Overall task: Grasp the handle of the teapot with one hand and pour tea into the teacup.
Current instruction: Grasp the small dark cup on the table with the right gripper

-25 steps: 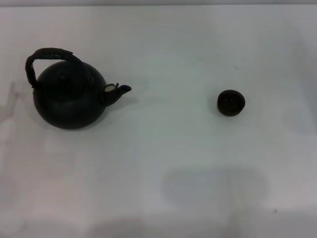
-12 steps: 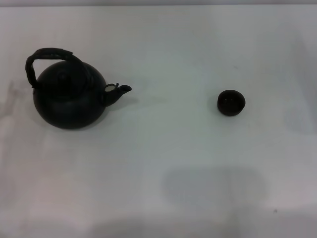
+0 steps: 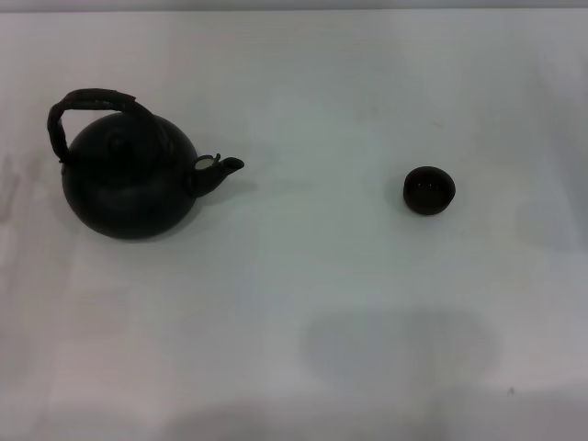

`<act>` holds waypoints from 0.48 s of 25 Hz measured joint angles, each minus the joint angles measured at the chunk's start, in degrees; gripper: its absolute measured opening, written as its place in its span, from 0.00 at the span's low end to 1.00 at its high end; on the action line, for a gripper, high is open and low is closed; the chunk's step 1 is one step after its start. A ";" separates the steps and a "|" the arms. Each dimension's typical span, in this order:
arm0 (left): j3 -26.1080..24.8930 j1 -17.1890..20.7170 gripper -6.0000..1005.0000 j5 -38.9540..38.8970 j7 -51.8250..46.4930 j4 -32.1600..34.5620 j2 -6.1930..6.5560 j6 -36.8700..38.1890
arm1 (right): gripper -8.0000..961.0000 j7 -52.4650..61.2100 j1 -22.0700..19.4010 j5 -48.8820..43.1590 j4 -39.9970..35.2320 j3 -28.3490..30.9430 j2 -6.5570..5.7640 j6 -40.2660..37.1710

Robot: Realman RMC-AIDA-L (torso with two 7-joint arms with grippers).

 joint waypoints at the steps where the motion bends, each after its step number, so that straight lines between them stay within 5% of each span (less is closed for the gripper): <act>1: 0.01 -0.07 0.71 0.00 -0.03 0.00 0.03 0.01 | 0.85 2.06 -0.71 -0.01 -1.66 -2.49 -0.11 0.30; 6: 0.06 -0.21 0.71 0.01 -0.07 -0.39 -0.08 0.02 | 0.85 16.32 -5.41 -2.82 -13.21 -15.76 -1.91 0.80; 12: 0.27 0.11 0.71 0.05 -0.28 -1.05 -0.19 0.07 | 0.85 28.80 -5.95 -13.67 -20.79 -17.84 -5.02 7.81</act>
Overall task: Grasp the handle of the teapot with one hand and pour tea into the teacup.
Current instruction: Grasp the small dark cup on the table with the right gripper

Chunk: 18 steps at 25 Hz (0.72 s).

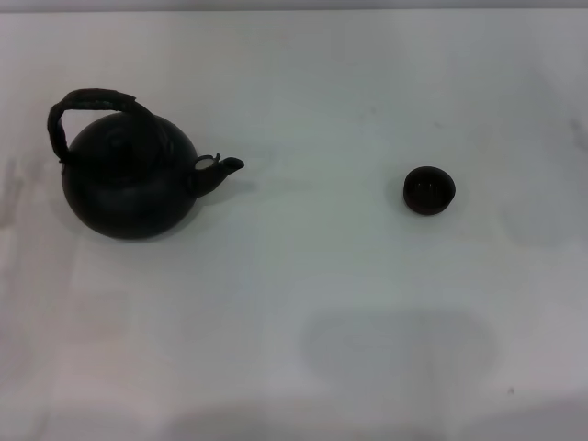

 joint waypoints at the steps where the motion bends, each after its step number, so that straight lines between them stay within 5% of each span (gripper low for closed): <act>1: 0.02 -0.24 0.71 0.06 -0.07 -0.30 0.03 0.00 | 0.84 1.66 0.10 -2.02 -1.33 -0.08 -0.36 1.06; 9: 0.13 -0.92 0.71 0.35 -0.12 -0.98 0.06 -0.01 | 0.84 16.33 3.34 -26.40 -13.84 -0.21 -0.82 8.89; 18: 0.24 -0.43 0.71 1.46 -0.11 -1.61 -0.03 -0.38 | 0.83 19.99 9.72 -42.02 -15.97 -0.34 2.71 13.68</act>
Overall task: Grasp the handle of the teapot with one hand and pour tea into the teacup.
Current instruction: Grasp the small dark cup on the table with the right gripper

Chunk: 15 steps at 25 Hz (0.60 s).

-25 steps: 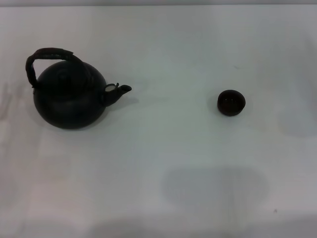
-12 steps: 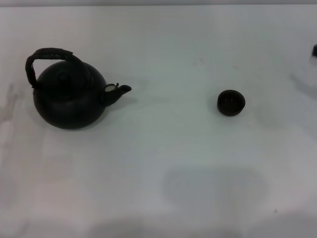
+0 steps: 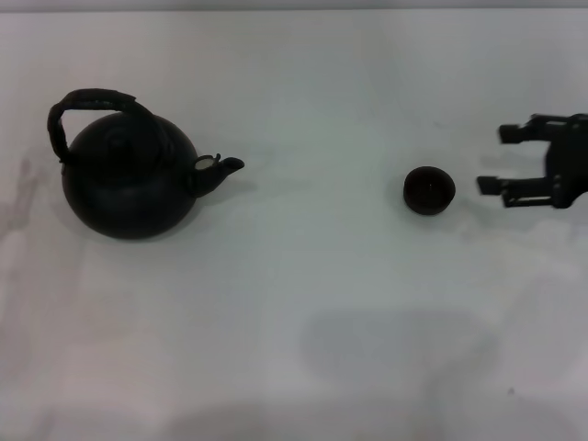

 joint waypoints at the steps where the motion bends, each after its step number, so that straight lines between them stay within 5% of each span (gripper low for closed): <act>1: 0.00 0.06 0.71 0.06 0.00 -0.10 0.00 -0.08 | 0.83 0.08 0.60 -1.32 -0.03 0.00 0.61 0.00; 6: -0.01 0.50 0.71 0.51 0.00 -0.28 0.00 -0.22 | 0.83 0.11 2.94 -5.72 0.21 -0.46 2.63 -0.48; 15: -0.01 0.94 0.71 0.55 0.00 -0.31 0.00 -0.41 | 0.82 0.12 4.88 -5.66 0.69 -4.94 2.95 -2.73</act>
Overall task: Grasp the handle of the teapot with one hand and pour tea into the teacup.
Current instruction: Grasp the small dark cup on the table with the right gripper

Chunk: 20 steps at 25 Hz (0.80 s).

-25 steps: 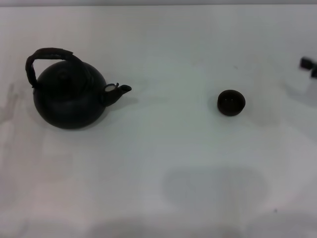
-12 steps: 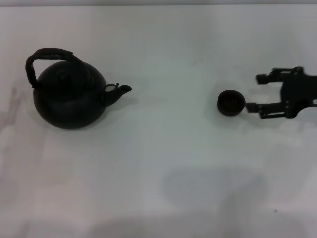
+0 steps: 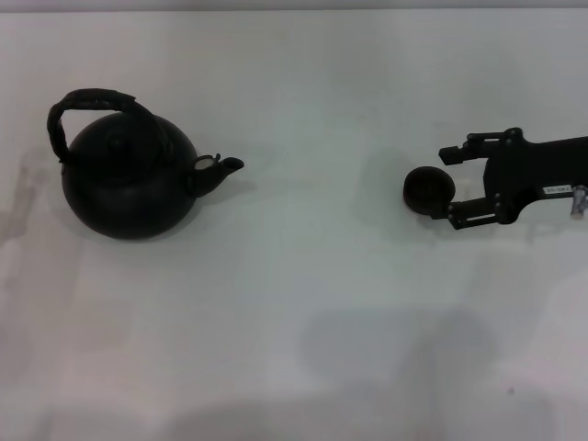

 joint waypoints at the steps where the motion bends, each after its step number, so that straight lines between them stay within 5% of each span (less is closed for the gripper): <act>1: 0.00 0.00 0.71 0.01 0.00 0.00 0.00 -0.01 | 0.82 0.00 0.13 0.00 0.00 -0.67 0.05 -0.47; 20: 0.00 0.16 0.71 0.07 0.00 0.00 0.00 -0.52 | 0.80 1.31 2.17 0.60 0.07 -12.85 0.23 -10.61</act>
